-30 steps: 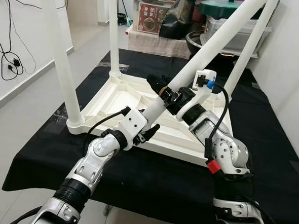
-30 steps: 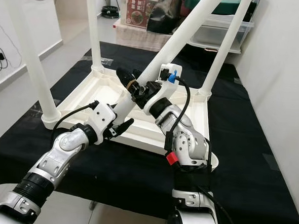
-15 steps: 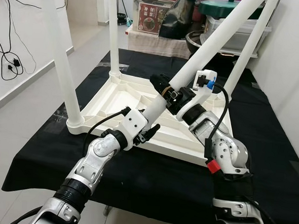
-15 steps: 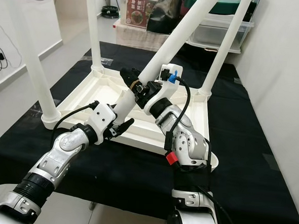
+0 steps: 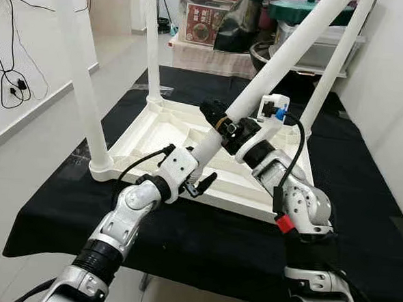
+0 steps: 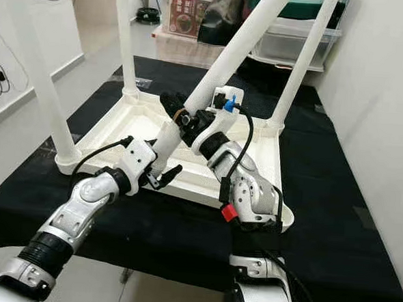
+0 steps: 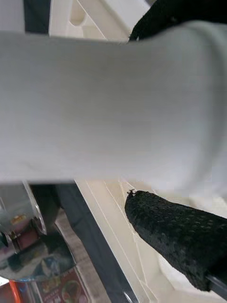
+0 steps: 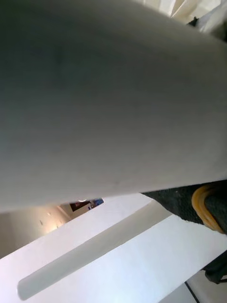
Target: Building children table
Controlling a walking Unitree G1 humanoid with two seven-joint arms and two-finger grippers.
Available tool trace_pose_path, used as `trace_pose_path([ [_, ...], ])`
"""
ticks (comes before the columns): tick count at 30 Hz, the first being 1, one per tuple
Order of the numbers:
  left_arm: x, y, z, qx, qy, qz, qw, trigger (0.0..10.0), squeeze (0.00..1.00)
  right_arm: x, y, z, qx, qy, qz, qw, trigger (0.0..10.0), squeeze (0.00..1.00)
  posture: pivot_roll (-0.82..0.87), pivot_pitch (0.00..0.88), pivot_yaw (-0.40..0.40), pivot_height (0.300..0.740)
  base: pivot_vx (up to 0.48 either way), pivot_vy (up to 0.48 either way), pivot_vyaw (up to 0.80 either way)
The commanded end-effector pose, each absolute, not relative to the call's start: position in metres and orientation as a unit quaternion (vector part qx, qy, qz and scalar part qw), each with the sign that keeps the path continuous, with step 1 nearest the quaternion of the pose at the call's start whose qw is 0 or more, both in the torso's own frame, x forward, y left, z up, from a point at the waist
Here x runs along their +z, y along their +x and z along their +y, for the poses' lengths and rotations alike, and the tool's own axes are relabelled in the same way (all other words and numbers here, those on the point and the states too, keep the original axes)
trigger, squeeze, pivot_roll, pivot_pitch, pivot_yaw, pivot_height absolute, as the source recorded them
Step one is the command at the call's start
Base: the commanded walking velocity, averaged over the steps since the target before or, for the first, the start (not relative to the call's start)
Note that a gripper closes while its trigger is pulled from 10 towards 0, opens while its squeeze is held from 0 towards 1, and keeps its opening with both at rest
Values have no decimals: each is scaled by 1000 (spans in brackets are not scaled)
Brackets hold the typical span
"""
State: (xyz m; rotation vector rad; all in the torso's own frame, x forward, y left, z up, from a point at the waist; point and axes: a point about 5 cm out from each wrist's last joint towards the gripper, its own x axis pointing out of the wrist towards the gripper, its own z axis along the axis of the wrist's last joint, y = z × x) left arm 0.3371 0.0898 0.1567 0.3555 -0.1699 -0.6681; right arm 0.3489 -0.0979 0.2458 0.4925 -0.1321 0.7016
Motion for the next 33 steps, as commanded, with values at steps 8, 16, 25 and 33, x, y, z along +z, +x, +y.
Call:
trace_pose_path([
  [8, 135, 314, 113, -284, 146, -42, 947, 10000, 0, 263, 361, -130, 260, 233, -112, 930, 0, 0, 46, 0, -62, 740, 0, 0, 0],
  [16, 130, 292, 116, -238, 88, -44, 966, 10000, 0, 262, 363, -152, 185, 200, -133, 953, 10000, 0, 49, 0, -64, 740, 0, 0, 0],
  [25, 129, 268, 114, -177, 21, -39, 983, 10000, 0, 249, 358, -165, 123, 160, -136, 970, 10000, 0, 60, 0, -79, 740, 0, 0, 267],
  [33, 128, 263, 102, -187, 19, -35, 982, 10000, 0, 242, 361, -164, 103, 166, -124, 973, 10000, 0, 46, 0, -70, 740, 0, -66, 300],
])
